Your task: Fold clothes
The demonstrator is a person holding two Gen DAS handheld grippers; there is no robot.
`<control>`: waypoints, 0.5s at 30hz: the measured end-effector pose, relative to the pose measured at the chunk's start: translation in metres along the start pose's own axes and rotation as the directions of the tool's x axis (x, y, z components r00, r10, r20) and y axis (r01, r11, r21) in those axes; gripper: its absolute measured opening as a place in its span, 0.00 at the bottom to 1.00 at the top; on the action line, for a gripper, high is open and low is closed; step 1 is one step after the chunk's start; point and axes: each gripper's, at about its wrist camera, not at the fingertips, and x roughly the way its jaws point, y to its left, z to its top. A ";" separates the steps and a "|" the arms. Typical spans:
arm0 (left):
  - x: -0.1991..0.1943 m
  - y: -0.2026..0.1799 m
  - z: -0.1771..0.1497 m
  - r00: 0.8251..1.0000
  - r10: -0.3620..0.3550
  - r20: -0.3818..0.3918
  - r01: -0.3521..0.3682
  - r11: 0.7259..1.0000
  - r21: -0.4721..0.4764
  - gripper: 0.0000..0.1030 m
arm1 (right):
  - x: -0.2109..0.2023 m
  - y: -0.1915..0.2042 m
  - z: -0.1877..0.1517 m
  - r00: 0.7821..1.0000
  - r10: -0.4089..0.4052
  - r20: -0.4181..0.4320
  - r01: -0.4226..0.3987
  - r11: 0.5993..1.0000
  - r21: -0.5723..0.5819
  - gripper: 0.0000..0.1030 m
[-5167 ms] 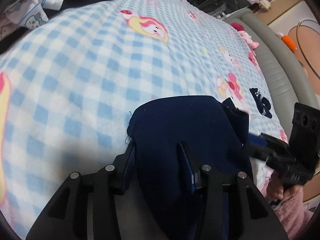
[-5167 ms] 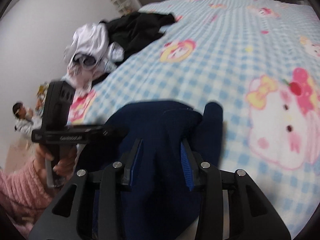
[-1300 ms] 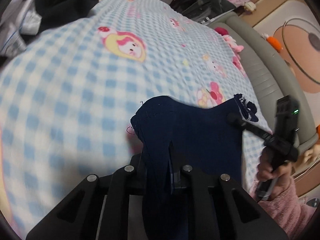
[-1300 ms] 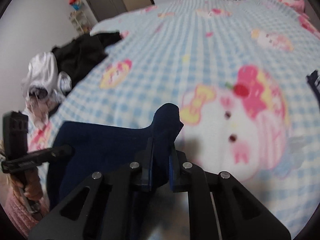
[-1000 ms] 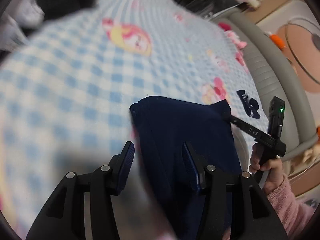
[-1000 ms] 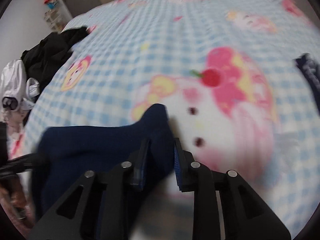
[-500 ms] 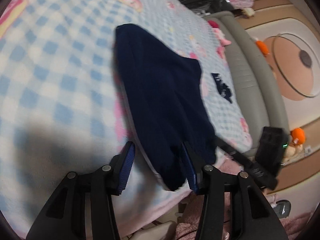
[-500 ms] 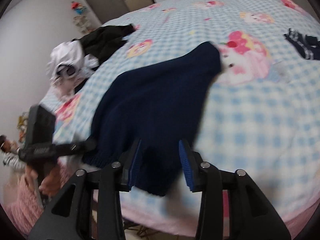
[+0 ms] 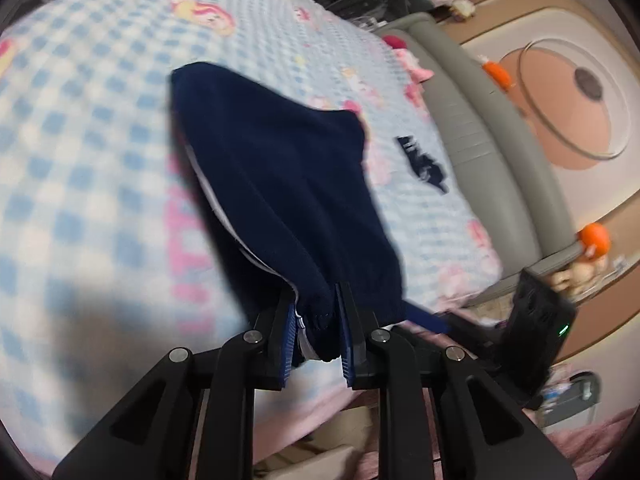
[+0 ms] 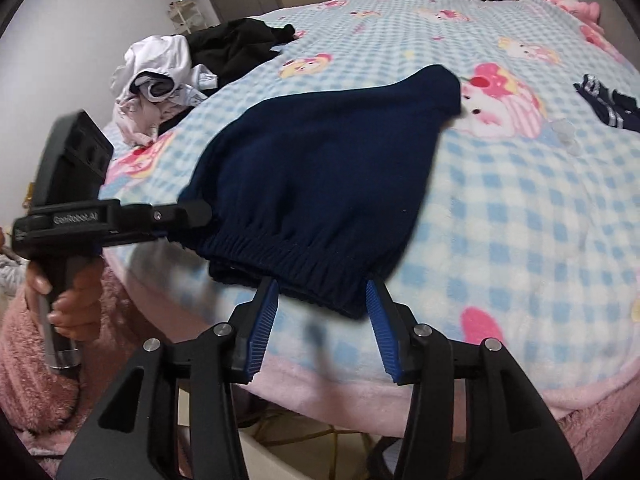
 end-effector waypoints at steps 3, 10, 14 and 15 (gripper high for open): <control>0.003 -0.003 0.007 0.999 -0.052 0.013 0.052 0.998 -0.024 0.19 | -0.004 0.008 -0.001 0.999 -0.040 0.006 0.040 0.998 -0.052 0.47; 0.005 0.009 0.003 0.996 -0.084 0.004 0.084 0.993 -0.078 0.19 | 0.011 0.016 0.001 0.991 -0.131 -0.029 0.127 0.985 -0.115 0.54; 0.009 0.015 0.001 0.998 -0.068 -0.009 0.067 0.993 -0.092 0.19 | 0.009 -0.007 -0.001 0.994 -0.109 -0.019 0.110 0.994 0.017 0.53; 0.011 0.016 0.000 0.998 -0.063 -0.013 0.062 0.994 -0.094 0.19 | 0.006 -0.012 -0.001 0.991 -0.133 -0.005 0.134 0.990 0.040 0.52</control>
